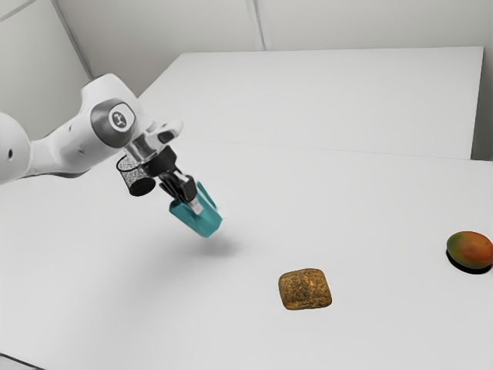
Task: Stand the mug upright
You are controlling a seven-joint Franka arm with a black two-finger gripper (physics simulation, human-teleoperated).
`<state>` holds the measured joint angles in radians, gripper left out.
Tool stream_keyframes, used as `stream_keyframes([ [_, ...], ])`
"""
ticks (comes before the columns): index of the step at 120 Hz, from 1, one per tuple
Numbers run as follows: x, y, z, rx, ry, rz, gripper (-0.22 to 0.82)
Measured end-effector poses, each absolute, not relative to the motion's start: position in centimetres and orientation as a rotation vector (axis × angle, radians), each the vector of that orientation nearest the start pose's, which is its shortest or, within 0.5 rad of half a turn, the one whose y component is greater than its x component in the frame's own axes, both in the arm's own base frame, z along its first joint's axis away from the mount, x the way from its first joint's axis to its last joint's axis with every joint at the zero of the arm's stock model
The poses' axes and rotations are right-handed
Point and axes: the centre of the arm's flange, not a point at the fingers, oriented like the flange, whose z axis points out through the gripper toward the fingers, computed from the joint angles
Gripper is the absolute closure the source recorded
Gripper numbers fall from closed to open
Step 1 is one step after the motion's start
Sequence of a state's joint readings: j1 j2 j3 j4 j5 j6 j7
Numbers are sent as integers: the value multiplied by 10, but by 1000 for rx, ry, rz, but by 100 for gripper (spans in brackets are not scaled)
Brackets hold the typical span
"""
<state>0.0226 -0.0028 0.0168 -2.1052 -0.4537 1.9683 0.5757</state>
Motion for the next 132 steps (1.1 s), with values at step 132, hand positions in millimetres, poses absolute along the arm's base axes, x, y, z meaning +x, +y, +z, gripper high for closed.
stream_keyframes([
  [132, 512, -25, 387, -3130, 274, -137, 78],
])
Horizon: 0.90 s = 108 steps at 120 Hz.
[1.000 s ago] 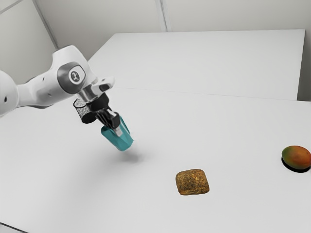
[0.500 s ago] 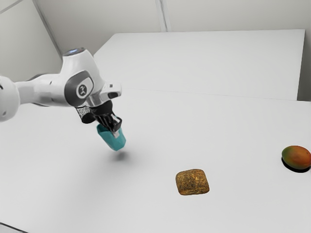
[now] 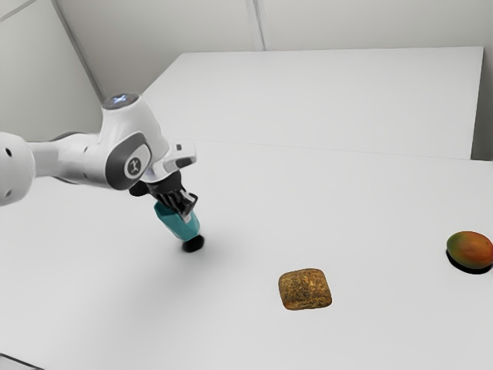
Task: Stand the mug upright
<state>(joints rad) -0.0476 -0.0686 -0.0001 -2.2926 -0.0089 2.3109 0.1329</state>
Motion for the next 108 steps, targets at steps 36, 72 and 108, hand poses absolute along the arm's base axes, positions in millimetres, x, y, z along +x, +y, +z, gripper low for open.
stream_keyframes([
  [36, 507, -24, 375, -3137, 198, -85, 78],
  [72, 504, -28, 361, -3141, 158, -1, 78],
  [108, 504, -28, 354, -3145, 125, 26, 64],
])
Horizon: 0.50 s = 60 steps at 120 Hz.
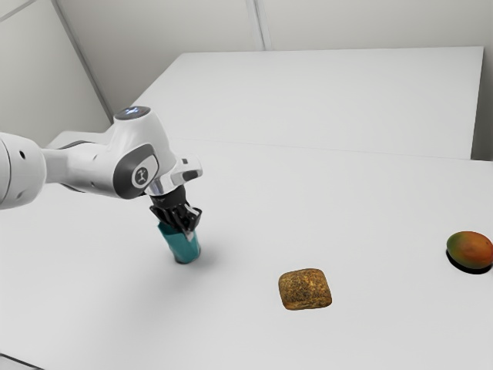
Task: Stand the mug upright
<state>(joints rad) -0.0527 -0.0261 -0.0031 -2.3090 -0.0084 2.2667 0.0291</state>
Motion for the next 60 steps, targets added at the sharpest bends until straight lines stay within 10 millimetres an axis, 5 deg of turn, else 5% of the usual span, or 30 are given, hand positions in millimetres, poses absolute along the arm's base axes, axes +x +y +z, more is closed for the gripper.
stream_keyframes([
  [60, 504, -31, 372, -3149, 111, -28, 17],
])
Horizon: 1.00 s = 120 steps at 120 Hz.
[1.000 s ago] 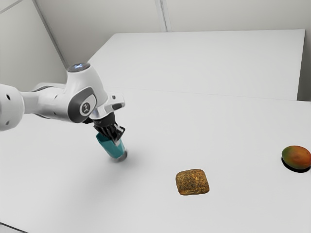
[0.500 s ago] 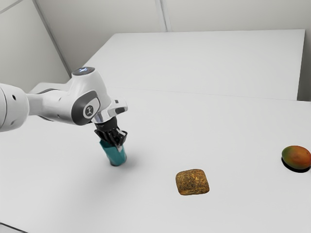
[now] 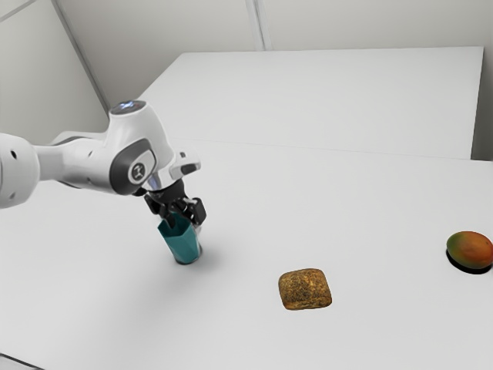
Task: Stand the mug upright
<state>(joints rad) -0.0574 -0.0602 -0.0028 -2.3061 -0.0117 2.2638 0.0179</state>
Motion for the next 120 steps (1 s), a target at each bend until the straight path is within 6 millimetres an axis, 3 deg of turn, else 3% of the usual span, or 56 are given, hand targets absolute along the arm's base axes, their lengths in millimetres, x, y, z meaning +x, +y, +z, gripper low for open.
stream_keyframes([
  [36, 513, -36, 404, -3158, 116, -59, 6],
  [63, 529, -44, 443, -3161, 133, -11, 3],
  [90, 548, -44, 497, -3163, 130, 16, 3],
  [120, 563, -44, 536, -3161, 132, 44, 2],
])
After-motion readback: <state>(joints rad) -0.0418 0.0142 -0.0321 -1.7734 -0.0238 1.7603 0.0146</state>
